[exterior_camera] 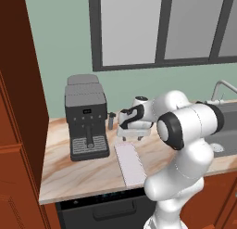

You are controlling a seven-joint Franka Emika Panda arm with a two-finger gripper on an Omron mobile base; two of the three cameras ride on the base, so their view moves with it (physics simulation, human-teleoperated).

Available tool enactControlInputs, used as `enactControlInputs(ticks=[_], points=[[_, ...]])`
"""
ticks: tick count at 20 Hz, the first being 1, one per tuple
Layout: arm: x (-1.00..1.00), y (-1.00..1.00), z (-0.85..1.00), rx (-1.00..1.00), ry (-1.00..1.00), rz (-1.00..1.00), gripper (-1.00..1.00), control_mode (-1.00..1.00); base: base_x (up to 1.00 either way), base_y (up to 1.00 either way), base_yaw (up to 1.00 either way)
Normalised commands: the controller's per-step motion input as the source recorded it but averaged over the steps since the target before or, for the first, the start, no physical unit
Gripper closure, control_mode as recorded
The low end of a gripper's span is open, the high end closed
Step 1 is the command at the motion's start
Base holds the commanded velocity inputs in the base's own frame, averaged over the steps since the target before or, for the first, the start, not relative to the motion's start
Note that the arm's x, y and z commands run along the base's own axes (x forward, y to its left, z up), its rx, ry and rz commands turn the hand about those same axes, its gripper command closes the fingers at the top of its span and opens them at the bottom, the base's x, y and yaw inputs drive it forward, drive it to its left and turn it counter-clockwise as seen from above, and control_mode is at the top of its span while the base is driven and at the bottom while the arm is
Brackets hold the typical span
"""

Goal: The ice cube tray has been filled with water. Take the tray and place it in the freezer to make ice. Close the freezer door after placing the tray.

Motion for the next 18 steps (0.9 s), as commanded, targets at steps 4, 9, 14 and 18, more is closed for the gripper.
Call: enactControlInputs(ticks=[4,9,14,18], points=[[-0.14,0.0,0.0,0.0,0.0,0.0,-1.0,-1.0,0.0,0.0,0.0],[-0.31,0.0,0.0,0.0,0.0,0.0,-1.0,-1.0,0.0,0.0,0.0],[-0.31,0.0,0.0,0.0,0.0,0.0,-1.0,-1.0,0.0,0.0,0.0],[-0.18,0.0,0.0,0.0,0.03,0.0,-1.0,-1.0,0.0,0.0,0.0]])
